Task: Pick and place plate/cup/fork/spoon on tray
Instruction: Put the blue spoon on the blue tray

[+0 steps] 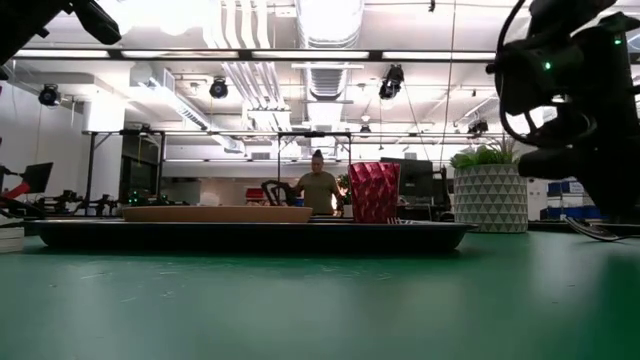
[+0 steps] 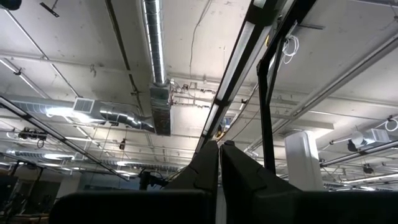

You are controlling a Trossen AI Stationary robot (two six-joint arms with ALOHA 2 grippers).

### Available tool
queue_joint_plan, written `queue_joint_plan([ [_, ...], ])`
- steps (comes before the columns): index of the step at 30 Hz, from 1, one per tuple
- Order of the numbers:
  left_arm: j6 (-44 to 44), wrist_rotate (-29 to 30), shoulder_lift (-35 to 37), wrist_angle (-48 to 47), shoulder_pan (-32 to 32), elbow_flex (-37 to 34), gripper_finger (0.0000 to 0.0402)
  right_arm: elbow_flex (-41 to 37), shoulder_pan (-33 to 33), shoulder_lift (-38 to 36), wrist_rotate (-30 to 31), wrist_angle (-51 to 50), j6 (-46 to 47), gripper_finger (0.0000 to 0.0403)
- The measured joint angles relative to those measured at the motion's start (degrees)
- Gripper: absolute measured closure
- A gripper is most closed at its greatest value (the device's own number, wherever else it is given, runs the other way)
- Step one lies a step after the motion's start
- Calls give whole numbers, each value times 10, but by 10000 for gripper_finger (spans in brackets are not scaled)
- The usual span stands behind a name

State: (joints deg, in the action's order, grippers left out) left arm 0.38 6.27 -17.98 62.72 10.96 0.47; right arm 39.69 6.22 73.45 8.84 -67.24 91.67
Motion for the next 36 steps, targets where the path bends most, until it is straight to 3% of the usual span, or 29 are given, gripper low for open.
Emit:
queue_joint_plan([
  [6,0,0,0,0,0,0,402,0,0,33,0,2,-2,282],
  [17,0,0,0,0,0,0,402,-1,-4,87,-34,7,-13,277],
  [26,0,0,0,0,0,0,402,-13,-7,95,-32,63,-45,280],
  [36,0,0,0,0,0,0,402,-26,-12,91,-37,83,-54,321],
])
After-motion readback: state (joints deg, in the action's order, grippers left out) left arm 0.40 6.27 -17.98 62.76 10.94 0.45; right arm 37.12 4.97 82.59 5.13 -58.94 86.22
